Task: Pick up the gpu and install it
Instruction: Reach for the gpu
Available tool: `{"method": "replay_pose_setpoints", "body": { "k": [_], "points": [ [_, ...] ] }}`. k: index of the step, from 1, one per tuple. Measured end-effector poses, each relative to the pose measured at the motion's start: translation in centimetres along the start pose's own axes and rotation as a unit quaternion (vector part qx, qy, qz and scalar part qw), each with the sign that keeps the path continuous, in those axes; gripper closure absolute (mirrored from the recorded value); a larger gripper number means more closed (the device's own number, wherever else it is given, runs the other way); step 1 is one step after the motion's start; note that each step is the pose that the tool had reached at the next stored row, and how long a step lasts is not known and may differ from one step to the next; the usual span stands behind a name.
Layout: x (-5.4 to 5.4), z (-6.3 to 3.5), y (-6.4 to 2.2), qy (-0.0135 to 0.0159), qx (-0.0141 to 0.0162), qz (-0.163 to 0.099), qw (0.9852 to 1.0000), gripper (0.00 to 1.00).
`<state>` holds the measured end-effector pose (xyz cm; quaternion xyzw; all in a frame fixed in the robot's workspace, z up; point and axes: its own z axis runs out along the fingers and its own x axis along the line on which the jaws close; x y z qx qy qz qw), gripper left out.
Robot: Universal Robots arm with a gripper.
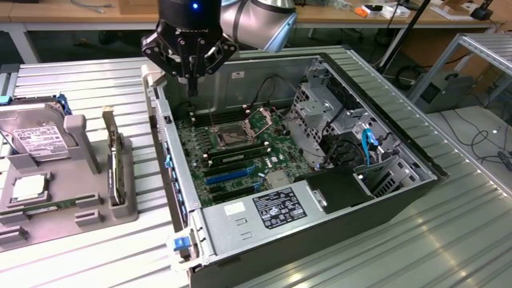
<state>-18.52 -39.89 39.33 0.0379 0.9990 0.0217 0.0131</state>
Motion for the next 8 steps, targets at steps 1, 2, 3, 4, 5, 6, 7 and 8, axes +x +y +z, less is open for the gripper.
{"method": "replay_pose_setpoints", "body": {
  "k": [1,2,3,4,5,6,7,8],
  "points": [
    [0.04,0.0,0.0,0.0,0.0,0.0,1.0,0.89],
    [0.09,0.0,-0.01,0.0,0.0,0.0,1.0,0.89],
    [0.16,-0.01,-0.01,0.0,0.0,0.0,1.0,0.89],
    [0.23,-0.01,-0.02,0.0,0.0,0.0,1.0,0.89],
    [0.28,-0.01,-0.02,0.0,0.0,0.0,1.0,0.89],
    [0.33,-0.01,-0.02,0.0,0.0,0.0,1.0,0.89],
    [0.4,-0.01,-0.03,0.0,0.0,0.0,1.0,0.89],
    [0.5,-0.01,-0.04,0.0,0.0,0.0,1.0,0.89]
  ]
}}
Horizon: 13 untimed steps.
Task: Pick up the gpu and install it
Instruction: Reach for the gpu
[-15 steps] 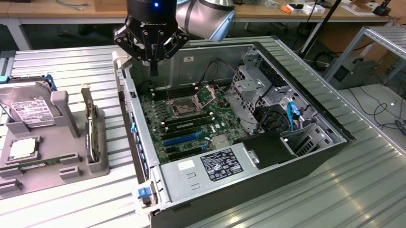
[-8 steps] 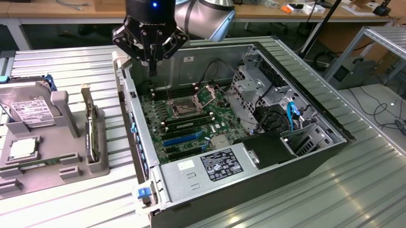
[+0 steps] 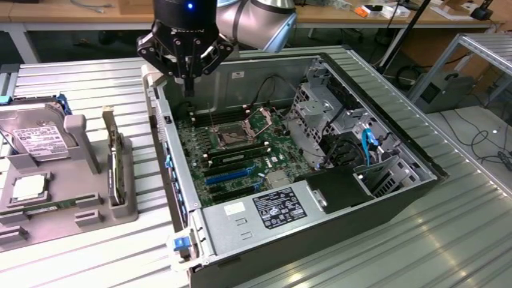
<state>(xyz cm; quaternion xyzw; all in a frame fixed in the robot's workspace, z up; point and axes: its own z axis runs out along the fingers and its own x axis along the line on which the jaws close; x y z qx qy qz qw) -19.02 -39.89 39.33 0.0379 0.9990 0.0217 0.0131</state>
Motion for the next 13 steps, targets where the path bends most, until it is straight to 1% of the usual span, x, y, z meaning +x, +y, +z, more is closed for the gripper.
{"method": "replay_pose_setpoints", "body": {
  "k": [4,13],
  "points": [
    [0.43,-0.01,-0.03,0.0,0.0,0.0,1.0,0.89],
    [0.86,-0.03,-0.06,0.0,0.0,0.0,1.0,0.89]
  ]
}}
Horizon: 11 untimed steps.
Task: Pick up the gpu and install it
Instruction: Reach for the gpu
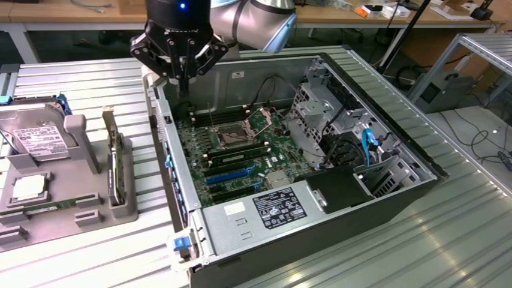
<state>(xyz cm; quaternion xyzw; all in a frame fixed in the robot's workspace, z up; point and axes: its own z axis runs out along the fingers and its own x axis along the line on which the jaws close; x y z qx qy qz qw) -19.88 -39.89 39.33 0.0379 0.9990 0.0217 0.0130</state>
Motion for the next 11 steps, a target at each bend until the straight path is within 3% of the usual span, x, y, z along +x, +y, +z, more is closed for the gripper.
{"method": "replay_pose_setpoints", "body": {
  "k": [11],
  "points": [
    [0.56,-0.01,-0.04,0.0,0.0,0.0,1.0,0.89]
  ]
}}
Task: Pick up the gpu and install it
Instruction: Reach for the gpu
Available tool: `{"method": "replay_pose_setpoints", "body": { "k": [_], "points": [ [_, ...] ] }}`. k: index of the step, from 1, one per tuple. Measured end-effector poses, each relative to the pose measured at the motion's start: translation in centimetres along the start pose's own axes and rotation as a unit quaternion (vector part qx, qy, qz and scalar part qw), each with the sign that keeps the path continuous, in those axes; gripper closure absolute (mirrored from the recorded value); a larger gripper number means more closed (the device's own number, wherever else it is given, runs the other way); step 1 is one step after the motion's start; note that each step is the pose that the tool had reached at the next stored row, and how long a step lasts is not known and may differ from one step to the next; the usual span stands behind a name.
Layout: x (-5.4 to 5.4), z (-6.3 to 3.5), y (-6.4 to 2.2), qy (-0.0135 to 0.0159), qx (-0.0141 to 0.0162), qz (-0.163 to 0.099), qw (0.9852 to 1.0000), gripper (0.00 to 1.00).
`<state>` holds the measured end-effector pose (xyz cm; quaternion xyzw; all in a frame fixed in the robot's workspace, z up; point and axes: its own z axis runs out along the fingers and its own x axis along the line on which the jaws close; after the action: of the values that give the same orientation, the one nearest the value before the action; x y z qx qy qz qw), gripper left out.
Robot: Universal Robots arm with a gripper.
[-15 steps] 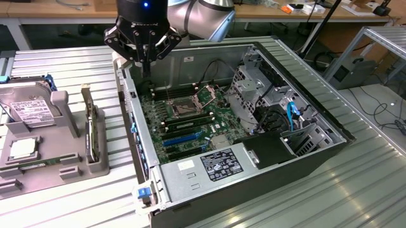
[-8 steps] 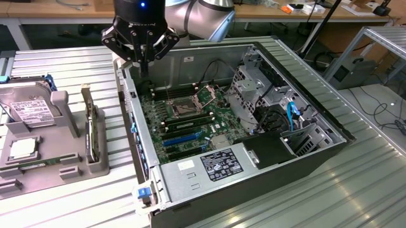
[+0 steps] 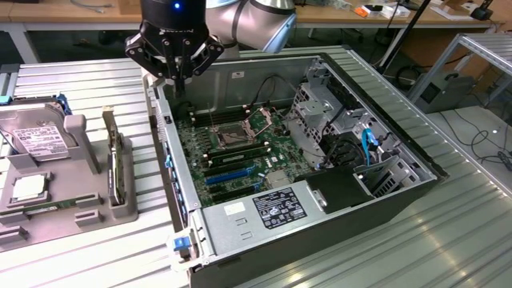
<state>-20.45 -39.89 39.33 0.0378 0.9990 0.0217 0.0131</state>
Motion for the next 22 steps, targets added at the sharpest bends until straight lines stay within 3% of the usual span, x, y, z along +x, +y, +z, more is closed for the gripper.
{"method": "replay_pose_setpoints", "body": {
  "k": [22],
  "points": [
    [1.1,-0.03,-0.09,0.0,0.0,0.0,1.0,0.89]
  ]
}}
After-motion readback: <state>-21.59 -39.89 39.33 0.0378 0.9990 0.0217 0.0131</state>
